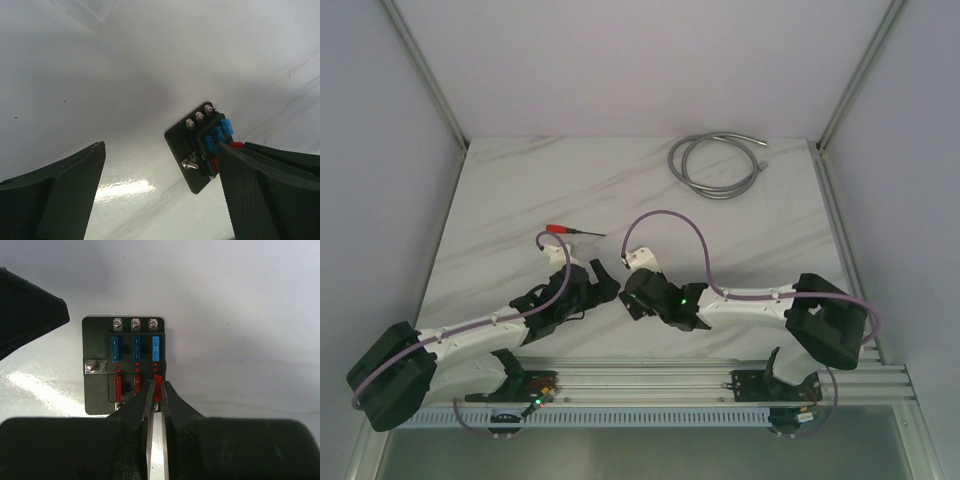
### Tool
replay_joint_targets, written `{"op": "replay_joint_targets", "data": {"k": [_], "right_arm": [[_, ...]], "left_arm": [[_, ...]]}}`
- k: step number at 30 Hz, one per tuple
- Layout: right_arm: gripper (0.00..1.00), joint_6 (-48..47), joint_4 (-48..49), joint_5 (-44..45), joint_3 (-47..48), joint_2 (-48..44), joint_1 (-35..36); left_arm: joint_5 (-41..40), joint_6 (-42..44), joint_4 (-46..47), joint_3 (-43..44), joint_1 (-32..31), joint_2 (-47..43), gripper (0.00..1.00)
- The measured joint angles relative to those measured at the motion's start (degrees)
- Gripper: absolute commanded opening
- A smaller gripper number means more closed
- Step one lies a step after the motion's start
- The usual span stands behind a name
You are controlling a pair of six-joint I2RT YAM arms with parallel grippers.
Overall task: Snap on the fuse box
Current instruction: Install the fuse at the fuse box base.
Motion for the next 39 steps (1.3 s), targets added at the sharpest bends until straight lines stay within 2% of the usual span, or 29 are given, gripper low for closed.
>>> {"op": "replay_joint_targets", "data": {"k": [3, 9, 24, 30, 39], "right_arm": [[0.23, -0.02, -0.52, 0.04, 0.2, 0.0, 0.17], [0.3, -0.02, -1.7, -0.22, 0.26, 0.02, 0.31], [0.2, -0.04, -1.6, -1.73, 0.26, -1.36, 0.31], [0.11, 0.02, -1.64, -1.49, 0.26, -1.33, 0.31], [0.1, 0.17, -1.9, -1.22, 0.39, -1.18, 0.28]], "left_arm": [[0.0, 0.0, 0.02, 0.0, 0.0, 0.0, 1.0], [0.0, 0.0, 0.02, 0.0, 0.0, 0.0, 1.0], [0.17, 0.0, 0.02, 0.0, 0.02, 0.0, 1.0], [0.2, 0.0, 0.0, 0.0, 0.02, 0.0, 1.0], [0.2, 0.0, 0.02, 0.0, 0.02, 0.0, 1.0]]}}
